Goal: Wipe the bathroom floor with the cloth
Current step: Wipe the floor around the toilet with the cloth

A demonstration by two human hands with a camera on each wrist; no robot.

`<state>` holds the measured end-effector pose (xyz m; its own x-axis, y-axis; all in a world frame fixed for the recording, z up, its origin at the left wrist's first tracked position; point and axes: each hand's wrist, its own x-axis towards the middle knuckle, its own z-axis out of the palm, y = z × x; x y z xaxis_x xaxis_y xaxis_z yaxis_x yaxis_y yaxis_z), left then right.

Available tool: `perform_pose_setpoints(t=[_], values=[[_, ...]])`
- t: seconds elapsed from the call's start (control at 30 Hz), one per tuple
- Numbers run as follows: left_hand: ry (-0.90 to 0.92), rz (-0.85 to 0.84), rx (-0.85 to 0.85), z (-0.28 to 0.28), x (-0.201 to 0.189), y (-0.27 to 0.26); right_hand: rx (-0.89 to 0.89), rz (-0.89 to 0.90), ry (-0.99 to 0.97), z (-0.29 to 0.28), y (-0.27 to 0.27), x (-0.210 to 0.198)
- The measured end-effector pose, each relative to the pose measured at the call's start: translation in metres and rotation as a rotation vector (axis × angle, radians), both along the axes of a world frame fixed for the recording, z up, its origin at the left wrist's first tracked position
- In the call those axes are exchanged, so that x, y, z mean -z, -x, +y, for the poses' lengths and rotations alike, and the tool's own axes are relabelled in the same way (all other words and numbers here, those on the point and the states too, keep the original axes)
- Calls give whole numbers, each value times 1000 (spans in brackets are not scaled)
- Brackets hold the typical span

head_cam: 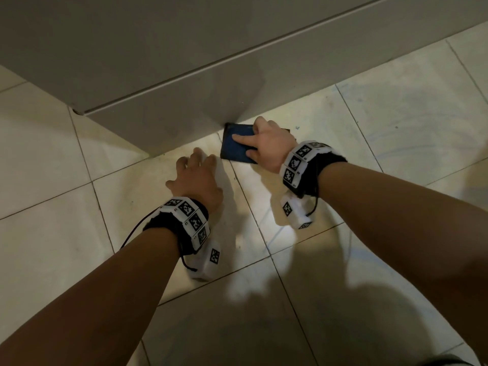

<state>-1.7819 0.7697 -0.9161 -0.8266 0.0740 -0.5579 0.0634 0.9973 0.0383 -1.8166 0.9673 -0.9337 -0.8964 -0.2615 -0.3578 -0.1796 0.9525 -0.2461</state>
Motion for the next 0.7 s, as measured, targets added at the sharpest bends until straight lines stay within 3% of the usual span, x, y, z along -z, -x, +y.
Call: perform_pose_setpoints(t=[0.23,0.7], values=[[-17,2,-6,0,0,1,-56,-36,-75,-8,-6,-8],[9,-12,55,-9,3,-1,-211,-101,-95,11,-111,-18]])
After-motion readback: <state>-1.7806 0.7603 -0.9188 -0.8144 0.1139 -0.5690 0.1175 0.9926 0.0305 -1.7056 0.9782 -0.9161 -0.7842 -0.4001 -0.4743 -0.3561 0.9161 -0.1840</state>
